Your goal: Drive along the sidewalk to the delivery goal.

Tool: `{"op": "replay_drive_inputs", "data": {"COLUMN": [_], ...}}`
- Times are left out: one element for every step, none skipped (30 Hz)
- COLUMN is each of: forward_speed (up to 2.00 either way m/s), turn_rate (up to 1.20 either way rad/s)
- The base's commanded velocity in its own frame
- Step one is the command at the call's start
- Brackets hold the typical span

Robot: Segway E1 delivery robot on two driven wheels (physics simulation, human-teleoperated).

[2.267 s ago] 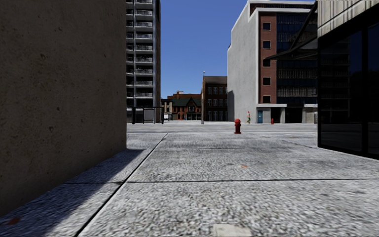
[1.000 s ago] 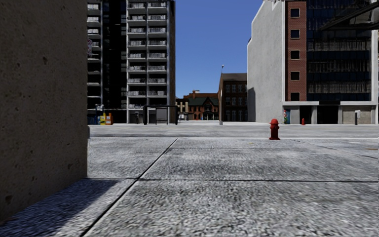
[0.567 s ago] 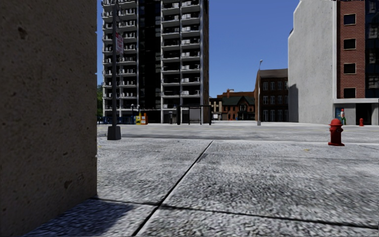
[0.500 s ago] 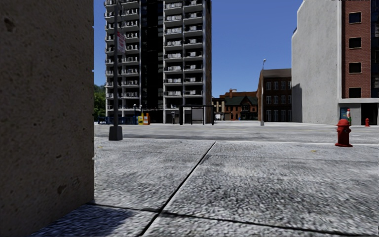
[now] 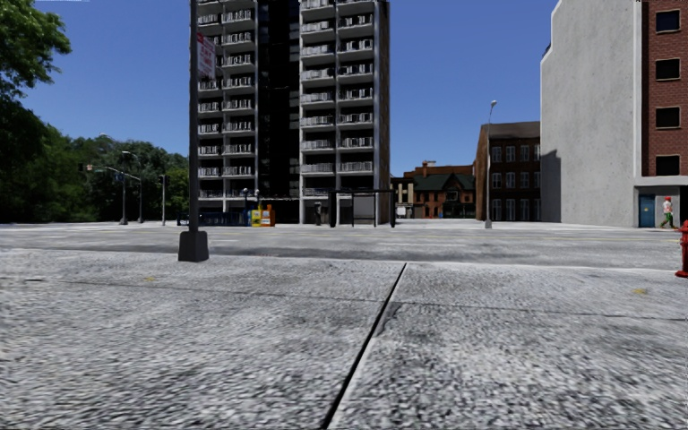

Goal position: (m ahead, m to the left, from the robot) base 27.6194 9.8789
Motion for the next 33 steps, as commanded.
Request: {"op": "replay_drive_inputs", "data": {"forward_speed": [1.99, 1.97, 1.93, 1.90, 1.89, 1.88, 1.88, 1.87, 1.87, 1.87, 1.87, 1.87, 1.87, 1.87, 1.87, 1.87, 1.87, 1.87, 1.87, 1.87, 1.87, 1.87, 1.87, 1.87, 1.87, 1.87, 1.87, 1.87, 1.87, 1.87, 1.87, 1.87, 1.87], "turn_rate": [0.43, 0.45, 0.46, 0.46, 0.46, 0.46, 0.46, 0.46, 0.46, 0.47, 0.50, 0.53, 0.53, 0.54, 0.54, 0.54, 0.54, 0.54, 0.54, 0.54, 0.54, 0.54, 0.54, 0.54, 0.54, 0.54, 0.54, 0.54, 0.54, 0.54, 0.54, 0.54, 0.54]}}
